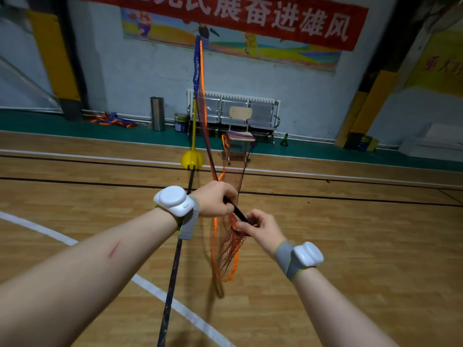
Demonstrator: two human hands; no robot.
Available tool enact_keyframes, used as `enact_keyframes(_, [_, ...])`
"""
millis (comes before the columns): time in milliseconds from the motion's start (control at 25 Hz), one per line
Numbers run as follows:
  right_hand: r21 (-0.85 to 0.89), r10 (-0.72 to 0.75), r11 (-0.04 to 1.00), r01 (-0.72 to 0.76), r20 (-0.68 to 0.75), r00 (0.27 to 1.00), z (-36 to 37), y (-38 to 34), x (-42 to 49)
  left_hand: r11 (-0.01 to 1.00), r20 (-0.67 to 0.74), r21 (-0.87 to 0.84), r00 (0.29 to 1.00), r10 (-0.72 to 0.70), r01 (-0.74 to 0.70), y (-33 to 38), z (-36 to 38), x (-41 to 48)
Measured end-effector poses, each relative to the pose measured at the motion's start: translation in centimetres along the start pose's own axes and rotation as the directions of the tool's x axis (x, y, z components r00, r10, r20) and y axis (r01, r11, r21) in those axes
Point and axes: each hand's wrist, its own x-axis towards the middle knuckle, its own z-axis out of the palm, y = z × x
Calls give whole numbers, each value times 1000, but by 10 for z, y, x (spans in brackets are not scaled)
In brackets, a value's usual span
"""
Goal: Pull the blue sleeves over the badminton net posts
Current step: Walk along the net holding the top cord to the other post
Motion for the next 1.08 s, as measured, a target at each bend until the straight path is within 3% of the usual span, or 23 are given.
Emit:
enact_keyframes(280, [-28,-29,999,30,48,998,3,18,2,994,-51,-35,993,-104,102,2,-6,-11])
enact_keyframes(520, [-159,-38,986,52,92,995,-2,16,-8,985,-78,-42,983,-167,165,7,-8,-25])
enact_keyframes(720, [-79,-77,993,83,83,994,-12,11,-34,972,-87,-20,968,-235,234,4,4,-37])
enact_keyframes(800, [-30,-99,994,102,81,992,-15,7,-46,974,-78,10,972,-223,225,6,15,-39])
enact_keyframes(1080, [-98,-126,986,136,101,987,-12,0,-78,996,52,-1,994,-92,92,45,56,-53])
